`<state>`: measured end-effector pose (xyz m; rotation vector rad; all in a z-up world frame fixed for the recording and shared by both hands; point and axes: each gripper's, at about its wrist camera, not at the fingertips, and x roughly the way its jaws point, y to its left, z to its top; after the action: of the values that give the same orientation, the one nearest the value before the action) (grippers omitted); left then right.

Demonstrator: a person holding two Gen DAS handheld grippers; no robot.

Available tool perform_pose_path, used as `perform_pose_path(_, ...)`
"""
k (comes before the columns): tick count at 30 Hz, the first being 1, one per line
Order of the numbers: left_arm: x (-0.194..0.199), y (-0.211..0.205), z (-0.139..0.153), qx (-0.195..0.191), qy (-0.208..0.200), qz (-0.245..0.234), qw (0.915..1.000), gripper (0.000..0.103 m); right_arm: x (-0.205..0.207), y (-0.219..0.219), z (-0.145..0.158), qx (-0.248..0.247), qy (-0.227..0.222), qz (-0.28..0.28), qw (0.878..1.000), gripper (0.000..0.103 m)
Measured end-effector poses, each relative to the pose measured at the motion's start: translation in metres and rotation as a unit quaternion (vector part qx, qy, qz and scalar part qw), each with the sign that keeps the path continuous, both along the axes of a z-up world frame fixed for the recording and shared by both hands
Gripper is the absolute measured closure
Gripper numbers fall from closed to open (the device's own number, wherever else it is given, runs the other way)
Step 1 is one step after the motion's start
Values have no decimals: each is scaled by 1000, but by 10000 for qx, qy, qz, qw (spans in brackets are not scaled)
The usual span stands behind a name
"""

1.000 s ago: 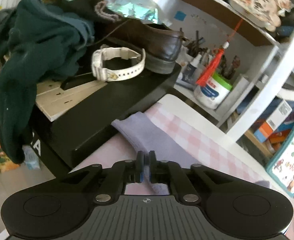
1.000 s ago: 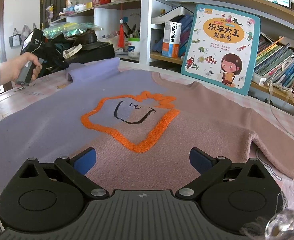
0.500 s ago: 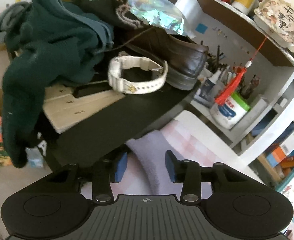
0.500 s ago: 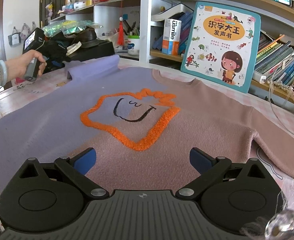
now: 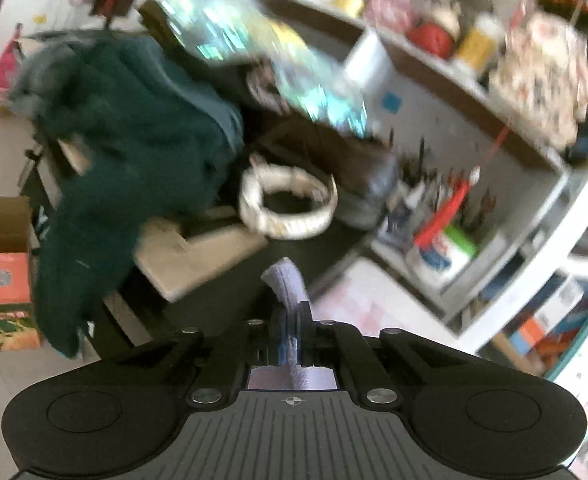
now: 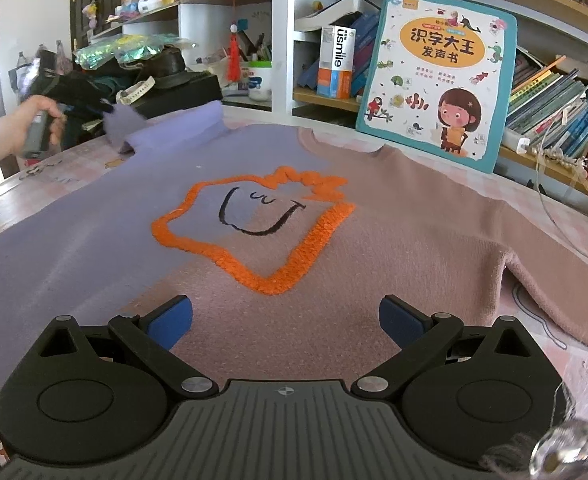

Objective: Fold clothes
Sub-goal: 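Lift the lavender sleeve with the left gripper and lay it across the sweater front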

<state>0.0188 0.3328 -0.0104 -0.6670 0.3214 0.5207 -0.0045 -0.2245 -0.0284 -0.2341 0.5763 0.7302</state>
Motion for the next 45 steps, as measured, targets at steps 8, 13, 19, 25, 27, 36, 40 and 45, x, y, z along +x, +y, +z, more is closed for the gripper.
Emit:
perform_pose_path(8, -45, -12, 43, 525, -394, -1, 9978, 100, 2, -2, -1, 12, 38, -15, 10000, 3)
perform_pose_path(13, -34, -55, 71, 793, -709, -587, 9926, 100, 3, -3, -1, 25, 53, -20, 10000, 3)
perform_pose_path(19, 8, -134, 97, 1203, -864, -1588, 9761, 100, 2, -3, -2, -10, 21, -14, 10000, 3)
perform_pose_path(25, 53, -212, 90, 1164, -889, -2567, 9553, 100, 3, -4, -1, -2, 21, -4, 10000, 3)
perform_pose_path(27, 66, -234, 83, 1142, -861, -2765, 9503, 100, 2, -4, -1, -3, 16, 0, 10000, 3)
perform_pose_path(36, 105, -300, 40, 780, -582, -3297, 9391, 100, 3, -5, -1, 6, 30, 23, 10000, 3)
perform_pose_path(40, 110, -318, 26, 688, -457, -3437, 9354, 100, 3, -5, -1, 4, 34, 25, 10000, 3)
perform_pose_path(45, 116, -341, 17, 743, -329, -3659, 9271, 99, 2, -4, -1, -9, 32, 28, 10000, 3)
